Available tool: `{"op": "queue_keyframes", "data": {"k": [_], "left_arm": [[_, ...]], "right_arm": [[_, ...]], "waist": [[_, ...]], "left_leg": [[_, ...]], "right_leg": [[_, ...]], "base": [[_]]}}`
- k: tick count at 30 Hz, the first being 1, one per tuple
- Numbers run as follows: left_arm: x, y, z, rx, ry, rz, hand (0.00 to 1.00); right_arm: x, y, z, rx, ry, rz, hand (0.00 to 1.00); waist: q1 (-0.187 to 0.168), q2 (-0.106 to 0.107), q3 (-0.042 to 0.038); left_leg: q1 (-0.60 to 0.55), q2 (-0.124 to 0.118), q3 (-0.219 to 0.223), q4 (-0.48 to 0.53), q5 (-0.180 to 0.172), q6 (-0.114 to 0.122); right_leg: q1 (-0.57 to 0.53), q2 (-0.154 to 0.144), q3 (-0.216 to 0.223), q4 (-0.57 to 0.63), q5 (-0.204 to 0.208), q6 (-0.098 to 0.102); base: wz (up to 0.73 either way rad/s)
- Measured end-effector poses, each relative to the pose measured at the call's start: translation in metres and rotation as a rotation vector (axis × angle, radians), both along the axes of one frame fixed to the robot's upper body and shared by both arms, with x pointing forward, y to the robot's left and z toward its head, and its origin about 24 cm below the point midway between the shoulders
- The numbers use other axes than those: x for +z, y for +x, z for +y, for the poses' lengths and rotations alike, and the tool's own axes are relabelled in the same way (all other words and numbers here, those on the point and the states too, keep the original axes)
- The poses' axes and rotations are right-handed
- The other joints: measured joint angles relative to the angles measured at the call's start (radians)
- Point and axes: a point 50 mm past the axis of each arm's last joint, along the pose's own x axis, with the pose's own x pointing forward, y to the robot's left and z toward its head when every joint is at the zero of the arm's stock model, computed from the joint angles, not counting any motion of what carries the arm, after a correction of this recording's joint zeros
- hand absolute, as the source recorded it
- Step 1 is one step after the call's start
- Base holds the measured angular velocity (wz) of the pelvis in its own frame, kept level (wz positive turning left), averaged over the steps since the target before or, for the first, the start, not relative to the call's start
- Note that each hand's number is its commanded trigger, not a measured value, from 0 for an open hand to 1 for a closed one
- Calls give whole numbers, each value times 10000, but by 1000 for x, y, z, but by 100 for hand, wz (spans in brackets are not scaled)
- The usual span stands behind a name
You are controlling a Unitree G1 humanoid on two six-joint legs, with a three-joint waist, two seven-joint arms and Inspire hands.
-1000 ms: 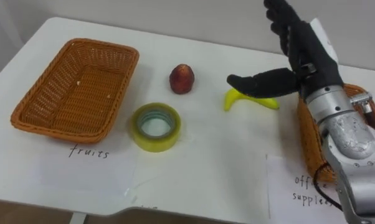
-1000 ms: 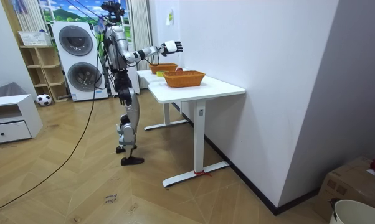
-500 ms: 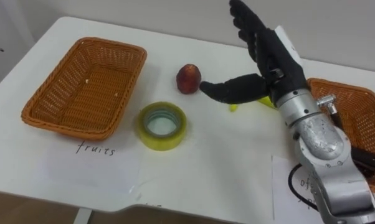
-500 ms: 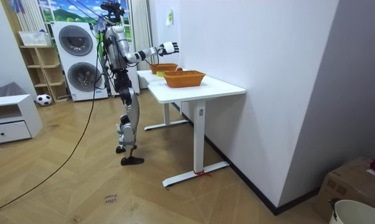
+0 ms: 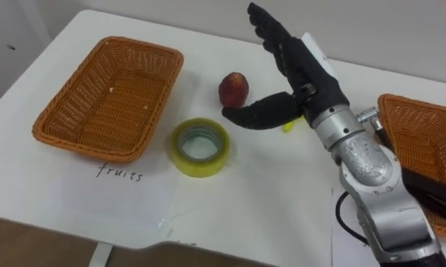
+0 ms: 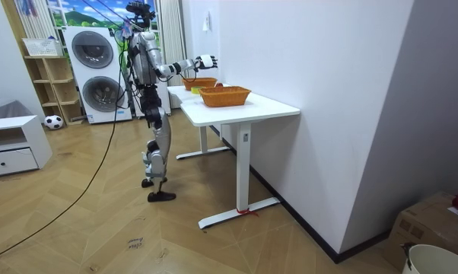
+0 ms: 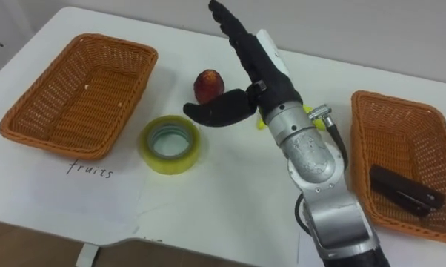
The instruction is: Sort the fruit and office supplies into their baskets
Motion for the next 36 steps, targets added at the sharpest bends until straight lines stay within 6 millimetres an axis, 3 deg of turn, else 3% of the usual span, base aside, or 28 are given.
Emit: {"op": "queue_keyframes", "data": {"k": [8, 15, 24, 36], "left_arm": [[0, -1, -1, 11, -41, 48, 0], [-2, -2, -6, 56, -187, 149, 0], [-2, 0, -6, -178, -83, 169, 0], [1, 5, -4, -160, 55, -74, 0]], "right_arm": [[-13, 3, -1, 8, -262, 571, 0], [-17, 4, -3, -172, -678, 645, 0], [-28, 6, -3, -341, -1487, 866, 0], [-32, 9, 2, -463, -2577, 670, 0]], "waist": [[68, 43, -4], [117, 217, -70], [345, 126, -104], [624, -70, -13]], "left_leg": [[-24, -3, -46, 63, 1, 2], [-39, -7, -48, 129, 2, 2], [-76, -22, -166, 142, 21, 3], [-160, -27, -215, 141, 26, 2]], "right_leg": [[26, -8, -11, 3, 0, 0], [40, -15, -23, 21, 0, 0], [40, -29, -120, 27, 0, -1], [23, -39, -242, 3, 0, 0]], "base": [[0], [0], [2], [2]]}}
